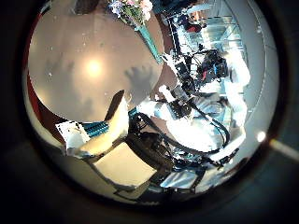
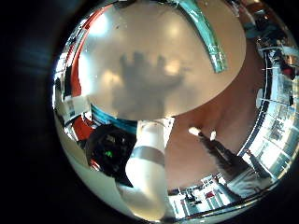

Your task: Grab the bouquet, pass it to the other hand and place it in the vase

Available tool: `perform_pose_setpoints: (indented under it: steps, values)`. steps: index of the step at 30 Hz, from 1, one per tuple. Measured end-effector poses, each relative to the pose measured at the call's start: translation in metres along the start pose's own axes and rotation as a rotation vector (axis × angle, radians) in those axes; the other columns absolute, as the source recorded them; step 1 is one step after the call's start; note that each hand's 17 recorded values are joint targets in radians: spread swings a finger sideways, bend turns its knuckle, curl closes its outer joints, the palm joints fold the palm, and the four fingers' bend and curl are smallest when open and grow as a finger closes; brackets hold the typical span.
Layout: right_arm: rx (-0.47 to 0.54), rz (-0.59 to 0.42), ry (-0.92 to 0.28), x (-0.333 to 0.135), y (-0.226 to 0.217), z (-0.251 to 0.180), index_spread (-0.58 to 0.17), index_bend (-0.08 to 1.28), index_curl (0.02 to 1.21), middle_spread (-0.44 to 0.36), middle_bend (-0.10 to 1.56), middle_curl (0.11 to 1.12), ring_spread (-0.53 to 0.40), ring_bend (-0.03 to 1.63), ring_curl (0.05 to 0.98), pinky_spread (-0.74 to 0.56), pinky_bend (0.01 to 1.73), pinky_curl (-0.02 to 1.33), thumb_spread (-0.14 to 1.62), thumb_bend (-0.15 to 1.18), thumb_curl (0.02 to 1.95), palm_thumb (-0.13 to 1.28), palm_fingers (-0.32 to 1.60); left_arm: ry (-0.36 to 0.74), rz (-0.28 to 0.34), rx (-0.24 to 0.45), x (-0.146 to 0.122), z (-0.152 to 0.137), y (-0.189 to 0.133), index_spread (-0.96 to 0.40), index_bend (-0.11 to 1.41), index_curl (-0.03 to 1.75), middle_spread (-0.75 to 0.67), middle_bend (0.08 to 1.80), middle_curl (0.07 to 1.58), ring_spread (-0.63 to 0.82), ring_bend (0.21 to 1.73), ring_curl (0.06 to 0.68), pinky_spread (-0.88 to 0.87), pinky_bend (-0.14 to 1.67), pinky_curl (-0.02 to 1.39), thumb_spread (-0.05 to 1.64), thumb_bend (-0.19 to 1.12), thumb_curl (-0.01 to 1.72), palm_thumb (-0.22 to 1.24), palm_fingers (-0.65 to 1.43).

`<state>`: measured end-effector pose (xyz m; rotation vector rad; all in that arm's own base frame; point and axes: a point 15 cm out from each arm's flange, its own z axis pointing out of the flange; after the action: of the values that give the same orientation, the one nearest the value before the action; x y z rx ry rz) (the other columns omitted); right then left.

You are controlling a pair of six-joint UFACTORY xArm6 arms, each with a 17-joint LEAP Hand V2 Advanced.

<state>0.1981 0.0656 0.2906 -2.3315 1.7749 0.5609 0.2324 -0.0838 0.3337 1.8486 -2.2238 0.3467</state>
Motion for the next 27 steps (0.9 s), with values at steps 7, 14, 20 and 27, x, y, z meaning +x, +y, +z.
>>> perform_pose_setpoints:
  steps: [7,14,20,27]
  values:
    - [0.014,0.028,-0.004,0.005,0.002,-0.003,-0.383,0.19,0.38,0.015,0.27,0.39,0.082,0.58,0.124,0.41,0.38,0.12,1.11,-0.02,0.47,0.75,0.53,0.000,0.007,-0.003,0.000,0.003,-0.001,0.13,0.18,0.35,0.37,0.20,0.35,0.51,0.46,0.195,0.50,0.19,0.27,1.02,-0.03,0.38,0.49,0.18]
    - [0.017,0.063,-0.009,0.011,0.002,-0.005,-0.382,0.18,0.38,0.015,0.27,0.39,0.078,0.59,0.125,0.41,0.38,0.11,1.11,-0.02,0.46,0.75,0.54,0.000,0.032,-0.020,0.007,0.005,0.003,0.13,0.18,0.35,0.37,0.20,0.35,0.51,0.46,0.195,0.50,0.19,0.27,1.03,-0.03,0.38,0.50,0.18]
    - [0.061,0.116,0.010,0.017,-0.011,-0.035,-0.366,0.15,0.36,0.005,0.28,0.39,-0.003,0.68,0.145,0.37,0.43,0.11,1.11,-0.03,0.46,0.72,0.59,-0.056,0.143,-0.060,0.025,0.001,0.006,0.13,0.18,0.35,0.37,0.20,0.35,0.51,0.45,0.194,0.50,0.19,0.27,1.03,-0.03,0.37,0.50,0.17]
    - [0.065,0.370,0.025,0.100,-0.025,-0.093,-0.297,0.13,0.32,-0.011,0.32,0.40,-0.055,0.75,0.171,0.32,0.49,0.12,1.10,-0.03,0.44,0.64,0.49,-0.207,0.199,-0.154,0.015,-0.011,0.012,0.13,0.18,0.35,0.38,0.19,0.34,0.52,0.45,0.195,0.50,0.19,0.27,1.03,-0.03,0.38,0.49,0.15]
